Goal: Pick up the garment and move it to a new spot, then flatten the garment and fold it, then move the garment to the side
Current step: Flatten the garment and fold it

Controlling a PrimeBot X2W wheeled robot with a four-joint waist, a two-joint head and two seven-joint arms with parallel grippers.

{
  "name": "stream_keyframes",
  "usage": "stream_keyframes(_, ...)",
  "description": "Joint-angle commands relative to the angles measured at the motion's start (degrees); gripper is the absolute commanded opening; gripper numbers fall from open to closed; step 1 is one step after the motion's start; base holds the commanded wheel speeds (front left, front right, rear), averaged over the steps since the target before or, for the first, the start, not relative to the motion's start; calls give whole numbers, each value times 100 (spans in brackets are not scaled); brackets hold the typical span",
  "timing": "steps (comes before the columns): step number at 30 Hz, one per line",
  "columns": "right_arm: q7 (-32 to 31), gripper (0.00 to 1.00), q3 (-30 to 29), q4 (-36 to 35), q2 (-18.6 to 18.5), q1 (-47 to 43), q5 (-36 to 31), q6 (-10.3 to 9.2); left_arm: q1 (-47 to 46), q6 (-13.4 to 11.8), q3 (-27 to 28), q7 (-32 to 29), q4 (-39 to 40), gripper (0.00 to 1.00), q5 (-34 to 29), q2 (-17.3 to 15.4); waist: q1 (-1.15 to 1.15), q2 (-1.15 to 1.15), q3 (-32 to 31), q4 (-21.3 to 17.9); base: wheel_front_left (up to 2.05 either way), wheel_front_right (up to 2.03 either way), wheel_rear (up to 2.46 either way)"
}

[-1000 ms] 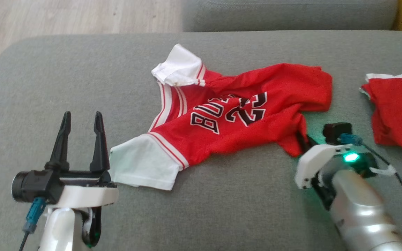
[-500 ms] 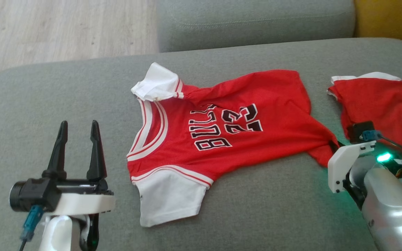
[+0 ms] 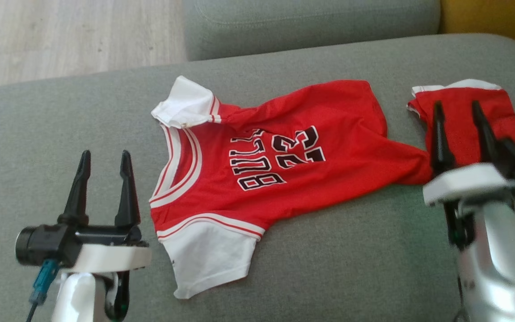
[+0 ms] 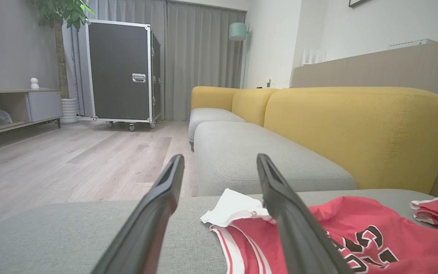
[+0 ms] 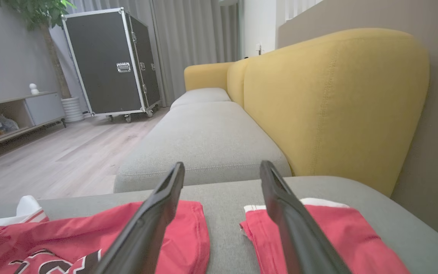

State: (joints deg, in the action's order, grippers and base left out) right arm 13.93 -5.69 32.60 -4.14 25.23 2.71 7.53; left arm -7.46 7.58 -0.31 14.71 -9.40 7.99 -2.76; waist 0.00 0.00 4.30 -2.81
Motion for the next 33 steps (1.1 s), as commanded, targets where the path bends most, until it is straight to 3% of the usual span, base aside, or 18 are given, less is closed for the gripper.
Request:
stream_keyframes(1, 94, 100, 63, -662, 69, -302, 130, -4, -340, -11, 71, 29, 167, 100, -45, -26, 0, 0, 90, -49, 0, 0, 0)
stream_keyframes(7, 105, 100, 194, -1850, 122, -995, 649, -4, -657, -10, -479, 29, -42, 100, -173, -289, 0, 0, 398, -198, 0, 0, 0)
stream_keyframes(9, 105, 100, 225, -1912, 123, -1049, 685, -4, -753, -10, -683, 29, -153, 100, -233, -398, 0, 0, 462, -221, 0, 0, 0)
stream_keyframes(12, 106, 100, 251, -2034, 124, -1108, 763, -4, -1183, -10, -1434, -33, -685, 100, -440, -797, 0, 0, 630, -290, 0, 0, 0)
stream_keyframes(17, 106, 100, 327, -2110, 125, -1075, 904, -4, -2099, -9, -2224, -464, -1483, 100, -573, -1238, 0, 0, 917, -459, 0, 0, 0)
stream_keyframes(24, 107, 100, 378, -2132, 125, -1029, 1058, -4, -3062, -318, -2450, -978, -2465, 100, -1285, -1641, 0, 0, 1272, -652, 0, 0, 0)
stream_keyframes(31, 107, 100, 365, -2147, 125, -968, 1123, -4, -3489, -547, -2549, -788, -2935, 100, -1492, -1695, 0, 0, 1464, -744, 0, 0, 0)
stream_keyframes(32, 107, 100, 369, -2147, 125, -959, 1130, -4, -3529, -555, -2555, -761, -2981, 91, -1489, -1691, 0, 0, 1480, -757, 0, 0, 0)
stream_keyframes(33, 107, 100, 373, -2145, 125, -951, 1135, -4, -3577, -567, -2557, -748, -3029, 42, -1492, -1700, 0, 0, 1492, -770, 0, 0, 0)
